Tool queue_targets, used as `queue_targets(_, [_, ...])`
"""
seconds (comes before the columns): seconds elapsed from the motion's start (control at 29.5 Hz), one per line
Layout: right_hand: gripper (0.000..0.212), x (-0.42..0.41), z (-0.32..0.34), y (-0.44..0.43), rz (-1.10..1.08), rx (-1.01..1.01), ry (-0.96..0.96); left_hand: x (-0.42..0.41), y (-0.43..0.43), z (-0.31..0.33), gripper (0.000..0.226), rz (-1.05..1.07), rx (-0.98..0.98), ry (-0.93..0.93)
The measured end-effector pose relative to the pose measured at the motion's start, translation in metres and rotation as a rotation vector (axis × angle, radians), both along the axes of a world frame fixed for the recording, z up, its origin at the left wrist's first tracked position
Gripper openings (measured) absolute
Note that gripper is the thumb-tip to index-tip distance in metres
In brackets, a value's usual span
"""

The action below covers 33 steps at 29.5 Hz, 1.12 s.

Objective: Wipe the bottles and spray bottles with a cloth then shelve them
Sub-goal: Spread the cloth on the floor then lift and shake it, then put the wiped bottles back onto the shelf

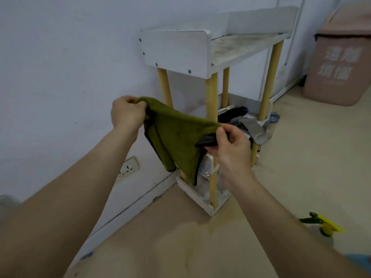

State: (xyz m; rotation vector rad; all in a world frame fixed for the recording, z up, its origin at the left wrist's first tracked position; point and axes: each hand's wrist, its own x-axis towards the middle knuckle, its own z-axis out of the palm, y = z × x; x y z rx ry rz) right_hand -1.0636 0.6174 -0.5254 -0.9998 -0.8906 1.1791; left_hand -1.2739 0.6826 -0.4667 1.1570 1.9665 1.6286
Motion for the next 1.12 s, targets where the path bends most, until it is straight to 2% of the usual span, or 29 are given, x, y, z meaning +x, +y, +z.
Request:
queue_targets(0.07, [0.026,-0.010,-0.007,0.020,0.050,0.038,-0.151,0.010,0.029,-0.005,0.038,-0.185,0.039,-0.177])
queue_targets(0.1, [0.041,-0.013,-0.013,0.026,0.123,0.034,-0.349,0.015,0.039,-0.013,0.058,-0.321,-0.022,-0.147])
queue_targets(0.14, [0.056,-0.016,-0.020,0.030,0.197,0.025,-0.594,0.021,0.048,-0.029,0.074,-0.471,-0.135,-0.017])
queue_targets(0.17, [0.067,-0.019,-0.027,0.030,0.248,0.036,-0.832,0.024,0.055,-0.048,0.080,-0.615,-0.253,0.155])
queue_targets(0.2, [0.075,-0.023,-0.035,0.030,0.274,0.067,-1.023,0.026,0.059,-0.067,0.072,-0.734,-0.362,0.297])
queue_targets(0.27, [0.081,-0.030,-0.046,0.032,0.295,0.105,-1.256,0.030,0.065,-0.101,0.036,-0.889,-0.537,0.429])
queue_targets(0.34, [0.082,-0.033,-0.054,0.041,0.288,0.100,-1.408,0.028,0.068,-0.117,0.027,-0.891,-0.480,0.640])
queue_targets(0.44, [0.081,-0.037,-0.057,0.057,0.272,0.008,-1.566,0.027,0.066,-0.124,0.031,-0.809,-0.345,0.646])
queue_targets(0.51, [0.072,-0.038,-0.053,0.067,0.275,-0.045,-1.645,0.031,0.053,-0.130,0.030,-0.592,-0.199,0.712])
queue_targets(0.54, [0.067,-0.037,-0.051,0.072,0.293,-0.062,-1.658,0.035,0.045,-0.135,0.028,-0.549,-0.085,0.819])
queue_targets(0.61, [0.063,-0.032,-0.047,0.077,0.380,-0.088,-1.601,0.040,0.030,-0.152,0.031,-0.577,0.057,1.082])
queue_targets(0.64, [0.068,-0.029,-0.046,0.075,0.449,-0.072,-1.524,0.043,0.024,-0.157,0.040,-0.614,0.003,1.125])
queue_targets(0.71, [0.076,-0.016,-0.039,0.062,0.545,0.021,-1.344,0.047,0.017,-0.156,0.058,-0.614,-0.182,1.144])
queue_targets(0.78, [0.071,0.008,-0.027,0.044,0.558,0.100,-1.258,0.053,0.013,-0.148,0.070,-0.648,-0.351,1.114])
queue_targets(0.81, [0.066,0.023,-0.020,0.036,0.548,0.114,-1.263,0.057,0.008,-0.141,0.069,-0.676,-0.359,1.021])
queue_targets(0.88, [0.052,0.059,-0.004,0.017,0.526,0.090,-1.319,0.069,-0.010,-0.126,0.051,-0.616,-0.221,0.825])
queue_targets(0.98, [0.038,0.120,0.020,-0.015,0.444,-0.006,-1.450,0.096,-0.051,-0.105,0.031,-0.603,-0.139,0.833])
queue_targets(1.12, [0.030,0.195,0.045,-0.070,0.346,-0.162,-1.505,0.151,-0.099,-0.081,0.025,-0.870,-0.127,0.868])
